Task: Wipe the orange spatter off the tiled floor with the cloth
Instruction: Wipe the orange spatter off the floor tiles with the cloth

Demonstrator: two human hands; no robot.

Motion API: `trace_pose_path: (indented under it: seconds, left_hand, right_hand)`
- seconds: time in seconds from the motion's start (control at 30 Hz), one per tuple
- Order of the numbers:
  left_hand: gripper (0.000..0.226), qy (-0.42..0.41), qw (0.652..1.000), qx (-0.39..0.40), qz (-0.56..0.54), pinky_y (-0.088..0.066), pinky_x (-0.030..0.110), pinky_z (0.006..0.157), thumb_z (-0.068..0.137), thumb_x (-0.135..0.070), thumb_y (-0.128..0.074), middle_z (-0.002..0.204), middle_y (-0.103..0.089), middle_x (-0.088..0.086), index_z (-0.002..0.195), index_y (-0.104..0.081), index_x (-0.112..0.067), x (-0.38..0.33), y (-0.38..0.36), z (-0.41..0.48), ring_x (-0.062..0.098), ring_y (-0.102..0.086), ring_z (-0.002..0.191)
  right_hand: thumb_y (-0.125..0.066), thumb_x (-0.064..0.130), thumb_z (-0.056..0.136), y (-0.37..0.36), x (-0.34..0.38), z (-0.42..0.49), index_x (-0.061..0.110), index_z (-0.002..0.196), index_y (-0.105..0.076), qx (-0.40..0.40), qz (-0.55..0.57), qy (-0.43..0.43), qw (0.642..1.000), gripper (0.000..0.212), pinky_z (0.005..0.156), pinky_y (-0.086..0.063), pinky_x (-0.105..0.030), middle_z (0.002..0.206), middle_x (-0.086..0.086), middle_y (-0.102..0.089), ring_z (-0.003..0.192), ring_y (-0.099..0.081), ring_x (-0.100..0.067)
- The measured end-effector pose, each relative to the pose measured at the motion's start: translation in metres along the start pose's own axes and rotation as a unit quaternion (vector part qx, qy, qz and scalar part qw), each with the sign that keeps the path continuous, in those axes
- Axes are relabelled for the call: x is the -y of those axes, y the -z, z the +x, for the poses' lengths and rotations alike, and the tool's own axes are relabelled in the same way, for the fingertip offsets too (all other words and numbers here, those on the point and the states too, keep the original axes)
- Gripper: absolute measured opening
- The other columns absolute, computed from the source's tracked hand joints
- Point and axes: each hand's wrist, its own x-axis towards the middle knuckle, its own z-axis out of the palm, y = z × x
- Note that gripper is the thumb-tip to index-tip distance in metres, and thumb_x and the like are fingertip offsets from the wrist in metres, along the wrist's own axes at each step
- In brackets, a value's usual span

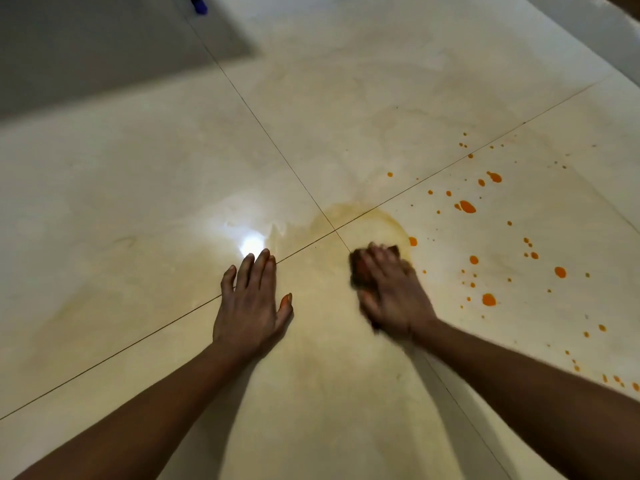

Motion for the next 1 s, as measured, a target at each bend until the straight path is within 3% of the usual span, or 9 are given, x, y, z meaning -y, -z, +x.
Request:
trace_pose_path:
  seconds: [0.07, 0.1, 0.23, 0.27, 0.43, 0.6, 0.8, 0.93, 1.0]
  left_hand:
    - [0.070, 0.000, 1.000, -0.007, 0.003, -0.020, 0.050, 0.115, 0.091, -0.049, -0.031, 0.155, -0.031, 0.011, 0.146, -0.034, -0.005, 0.001, -0.003, 0.001, 0.029, -0.026, 0.143]
    - [0.071, -0.001, 1.000, -0.004, 0.006, -0.020, 0.050, 0.114, 0.091, -0.049, -0.031, 0.156, -0.030, 0.010, 0.146, -0.034, -0.006, 0.002, -0.004, 0.001, 0.029, -0.026, 0.143]
    - [0.071, 0.001, 1.000, 0.004, 0.004, -0.019, 0.051, 0.115, 0.091, -0.050, -0.027, 0.156, -0.029, 0.011, 0.147, -0.032, -0.005, 0.002, -0.002, 0.001, 0.029, -0.023, 0.144]
    - [0.072, 0.001, 1.000, 0.001, 0.000, -0.018, 0.050, 0.115, 0.091, -0.050, -0.027, 0.156, -0.029, 0.011, 0.147, -0.032, -0.005, 0.000, -0.001, 0.002, 0.030, -0.022, 0.144]
    - [0.071, -0.047, 0.999, -0.019, -0.009, -0.011, 0.047, 0.116, 0.091, -0.049, -0.031, 0.158, -0.023, 0.011, 0.147, -0.030, -0.005, -0.015, 0.001, 0.011, 0.029, -0.016, 0.146]
    - [0.072, -0.072, 0.997, 0.017, -0.032, -0.012, 0.046, 0.116, 0.092, -0.053, -0.027, 0.159, -0.021, 0.008, 0.149, -0.024, -0.008, -0.052, 0.001, 0.034, 0.026, -0.014, 0.146]
    - [0.068, -0.093, 0.995, 0.001, -0.026, -0.022, 0.047, 0.111, 0.090, -0.053, -0.033, 0.152, -0.032, 0.007, 0.143, -0.033, -0.009, -0.047, -0.001, 0.038, 0.026, -0.026, 0.140]
    - [0.067, -0.087, 0.995, -0.025, -0.031, -0.023, 0.047, 0.107, 0.091, -0.054, -0.034, 0.147, -0.037, 0.012, 0.138, -0.037, -0.006, -0.030, 0.016, 0.054, 0.030, -0.033, 0.133]
    - [0.070, -0.063, 0.998, -0.024, -0.013, -0.024, 0.049, 0.106, 0.091, -0.055, -0.028, 0.147, -0.038, 0.015, 0.137, -0.039, -0.003, -0.013, 0.021, 0.058, 0.033, -0.034, 0.133]
  right_hand:
    - [-0.024, 0.054, 0.085, 0.004, 0.003, 0.040, 0.018, 0.153, -0.024, -0.024, 0.003, -0.134, 0.991, 0.077, 0.119, -0.015, -0.046, 0.161, -0.008, -0.020, 0.148, -0.014, -0.024]
    - [-0.021, 0.055, 0.084, 0.003, 0.015, 0.044, 0.018, 0.154, -0.022, -0.027, 0.004, -0.149, 0.988, 0.079, 0.119, -0.012, -0.044, 0.162, -0.008, -0.019, 0.149, -0.012, -0.024]
    - [-0.040, 0.049, 0.086, -0.008, 0.018, -0.055, 0.021, 0.154, -0.024, 0.030, 0.006, 0.015, 0.999, 0.076, 0.117, -0.021, -0.047, 0.162, -0.004, -0.020, 0.149, -0.015, -0.022]
    - [-0.043, 0.049, 0.085, -0.007, -0.002, -0.076, 0.020, 0.154, -0.027, 0.022, 0.002, 0.018, 1.000, 0.076, 0.115, -0.025, -0.049, 0.161, -0.005, -0.022, 0.148, -0.019, -0.024]
    - [-0.026, 0.053, 0.089, -0.003, -0.035, -0.040, 0.018, 0.155, -0.021, -0.041, -0.001, -0.211, 0.977, 0.075, 0.119, -0.014, -0.043, 0.162, -0.006, -0.018, 0.149, -0.012, -0.022]
    - [-0.036, 0.052, 0.089, -0.005, -0.024, -0.128, 0.023, 0.155, -0.018, 0.015, 0.016, -0.097, 0.995, 0.074, 0.118, -0.021, -0.046, 0.163, 0.000, -0.013, 0.149, -0.009, -0.018]
    - [-0.018, 0.059, 0.085, 0.004, -0.037, 0.004, 0.019, 0.155, -0.017, -0.035, 0.001, -0.212, 0.977, 0.080, 0.120, -0.012, -0.043, 0.163, -0.006, -0.016, 0.149, -0.009, -0.022]
    - [-0.033, 0.051, 0.088, 0.001, -0.014, -0.033, 0.019, 0.154, -0.023, -0.012, 0.012, -0.084, 0.996, 0.074, 0.119, -0.017, -0.045, 0.162, -0.004, -0.019, 0.149, -0.012, -0.021]
    - [-0.036, 0.051, 0.086, 0.003, -0.032, -0.063, 0.019, 0.153, -0.026, -0.005, 0.016, -0.069, 0.997, 0.075, 0.117, -0.021, -0.046, 0.161, -0.004, -0.022, 0.148, -0.015, -0.022]
